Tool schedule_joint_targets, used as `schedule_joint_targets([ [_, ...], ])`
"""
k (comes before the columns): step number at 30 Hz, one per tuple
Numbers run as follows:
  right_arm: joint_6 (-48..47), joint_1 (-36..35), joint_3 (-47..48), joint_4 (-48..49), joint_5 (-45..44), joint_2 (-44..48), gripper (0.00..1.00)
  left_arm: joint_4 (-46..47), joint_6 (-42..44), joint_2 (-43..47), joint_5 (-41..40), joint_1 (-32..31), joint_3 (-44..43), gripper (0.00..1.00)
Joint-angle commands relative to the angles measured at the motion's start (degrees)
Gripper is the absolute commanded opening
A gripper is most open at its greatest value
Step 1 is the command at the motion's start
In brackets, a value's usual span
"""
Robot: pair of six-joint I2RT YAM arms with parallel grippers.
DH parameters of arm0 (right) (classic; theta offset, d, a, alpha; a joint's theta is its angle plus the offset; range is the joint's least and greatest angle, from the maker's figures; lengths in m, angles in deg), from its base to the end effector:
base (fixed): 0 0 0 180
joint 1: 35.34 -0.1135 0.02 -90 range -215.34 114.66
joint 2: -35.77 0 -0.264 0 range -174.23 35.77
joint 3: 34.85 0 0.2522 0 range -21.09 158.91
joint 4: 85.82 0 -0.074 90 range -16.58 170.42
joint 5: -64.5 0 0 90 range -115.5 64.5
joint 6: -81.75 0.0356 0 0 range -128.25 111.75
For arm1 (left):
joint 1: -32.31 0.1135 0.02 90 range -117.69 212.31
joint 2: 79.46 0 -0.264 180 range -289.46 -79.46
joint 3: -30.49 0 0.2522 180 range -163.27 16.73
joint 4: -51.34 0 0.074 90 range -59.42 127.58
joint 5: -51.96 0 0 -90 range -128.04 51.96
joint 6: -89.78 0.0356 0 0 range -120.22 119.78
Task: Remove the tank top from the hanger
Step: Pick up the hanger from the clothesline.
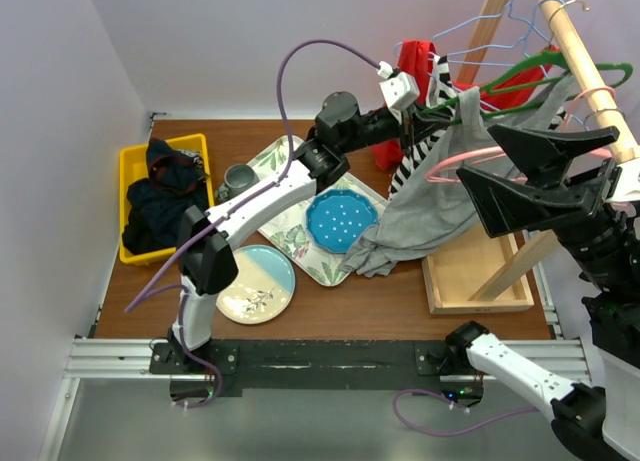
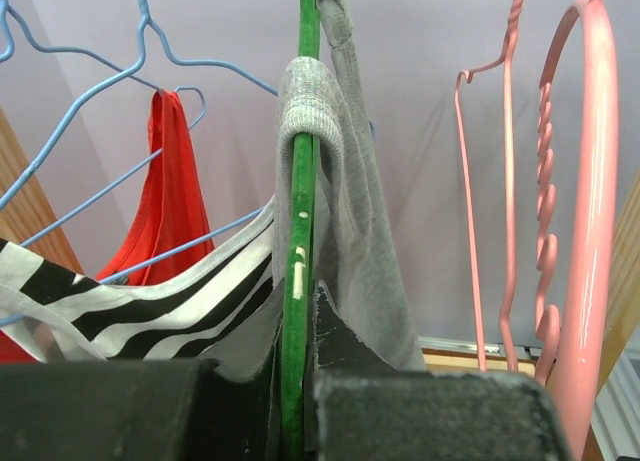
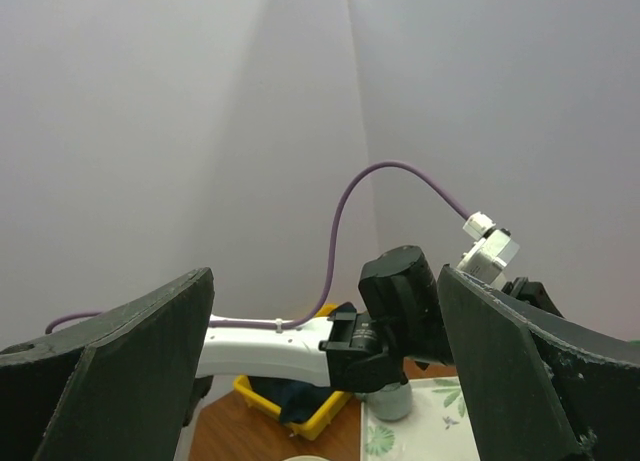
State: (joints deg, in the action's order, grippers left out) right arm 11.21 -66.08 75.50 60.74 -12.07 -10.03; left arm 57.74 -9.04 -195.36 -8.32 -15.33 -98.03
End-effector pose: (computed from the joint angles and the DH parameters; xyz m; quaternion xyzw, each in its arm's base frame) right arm 0.0279 0.0262 0.5866 -0.1493 0.4758 0.4189 0.7588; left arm 0.3108 -0.3670 0.4403 0.3834 0.4599 -0.5034 0.6230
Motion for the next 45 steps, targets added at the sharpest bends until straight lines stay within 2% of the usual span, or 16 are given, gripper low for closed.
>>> schedule_joint_targets([
  [1, 0.8, -0.4, -0.5, 1.9, 0.7, 0.2, 0.98, 8.1, 0.1, 5.2, -2.2, 1.0, -2.0, 0.00],
  [14, 1.3, -0.3, -0.1, 1.0, -0.2, 1.1, 0.99, 8.0, -0.8, 15.8, 0.1, 5.7, 13.4, 0.00],
  [21, 1.5, -0.3, -3.5, 1.3, -0.9, 1.9, 0.99, 8.0, 0.6, 25.1, 0.4, 7.3, 27.6, 0.00],
  [26, -0.1, -0.3, -1.5, -0.5, -1.6, -0.8, 0.97, 5.5, 1.3, 31.6, -0.6, 8.0, 37.4, 0.00],
  [30, 0.9, -0.3, -6.6, 3.1, -5.1, -0.7, 0.95, 6.2, 1.6, 37.4, -2.6, 8.3, 44.7, 0.00],
  [33, 0.9, -0.4, -7.1, 3.7, -6.1, -3.7, 0.92, 3.1, 2.6, 41.5, -4.4, 8.3, 47.6, 0.00],
  [38, -2.4, -0.3, -4.6, 3.9, -8.9, -8.6, 0.75, -0.5, 3.8, 50.0, -5.8, 8.4, 53.5, 0.00],
  [45, -5.0, -0.3, -4.9, 7.4, -12.7, -13.4, 0.73, -7.1, 2.4, 57.1, -4.8, 8.3, 57.0, 0.00],
])
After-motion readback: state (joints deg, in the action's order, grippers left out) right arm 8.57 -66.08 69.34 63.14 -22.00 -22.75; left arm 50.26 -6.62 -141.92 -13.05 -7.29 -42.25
